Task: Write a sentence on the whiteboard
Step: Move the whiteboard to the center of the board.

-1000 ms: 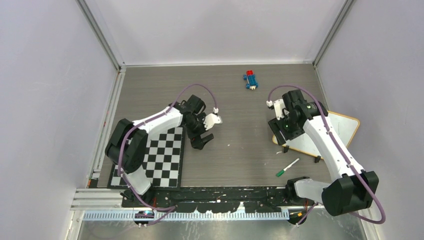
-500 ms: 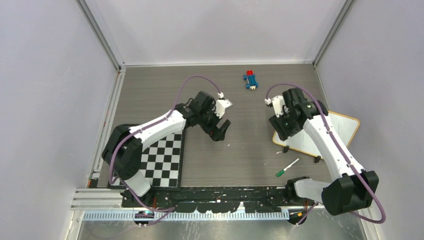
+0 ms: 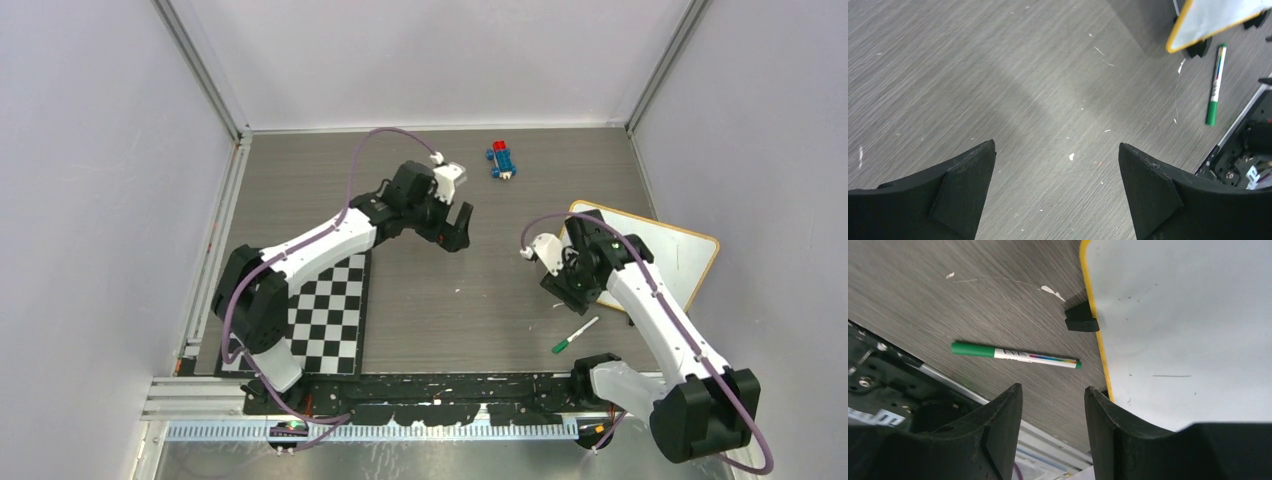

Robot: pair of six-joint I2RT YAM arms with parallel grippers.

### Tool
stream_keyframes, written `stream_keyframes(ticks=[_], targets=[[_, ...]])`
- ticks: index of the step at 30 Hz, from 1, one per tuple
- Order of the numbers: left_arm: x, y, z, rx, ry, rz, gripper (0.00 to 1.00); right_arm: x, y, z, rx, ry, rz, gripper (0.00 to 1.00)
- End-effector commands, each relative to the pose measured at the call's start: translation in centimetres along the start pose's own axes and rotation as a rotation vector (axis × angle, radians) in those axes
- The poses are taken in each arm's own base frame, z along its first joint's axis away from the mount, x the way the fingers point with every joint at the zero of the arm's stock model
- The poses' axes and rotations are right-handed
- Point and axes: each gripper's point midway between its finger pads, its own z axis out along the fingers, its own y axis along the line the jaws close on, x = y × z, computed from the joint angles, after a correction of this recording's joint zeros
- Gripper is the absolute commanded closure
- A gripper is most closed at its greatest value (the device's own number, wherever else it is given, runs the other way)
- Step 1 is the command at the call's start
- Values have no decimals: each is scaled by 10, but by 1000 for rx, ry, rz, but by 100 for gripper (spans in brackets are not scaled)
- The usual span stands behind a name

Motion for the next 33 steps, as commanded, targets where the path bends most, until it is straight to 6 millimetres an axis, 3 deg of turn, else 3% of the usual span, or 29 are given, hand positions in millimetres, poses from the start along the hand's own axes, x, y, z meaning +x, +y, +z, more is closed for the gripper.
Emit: stream_keyframes(ticks=[1, 6, 11, 16, 24, 33], targets=[[-33, 15, -32, 37, -112, -92, 5, -12, -6, 4, -4, -82, -341, 46], [-36, 38, -55, 51, -121, -162, 3, -22, -4, 18, -59, -57, -543, 44], [-33, 46, -69, 114, -118, -230, 1, -21, -9, 35, -61, 47, -733, 43], [-30, 61, -75, 140, -118, -302, 1, -13, -14, 48, -76, 149, -899, 43], [-27, 78, -80, 122, -120, -350, 2, 2, -13, 48, -64, 168, -1199, 49], [-27, 83, -86, 124, -126, -355, 2, -5, -7, 62, -26, 91, -1361, 50]])
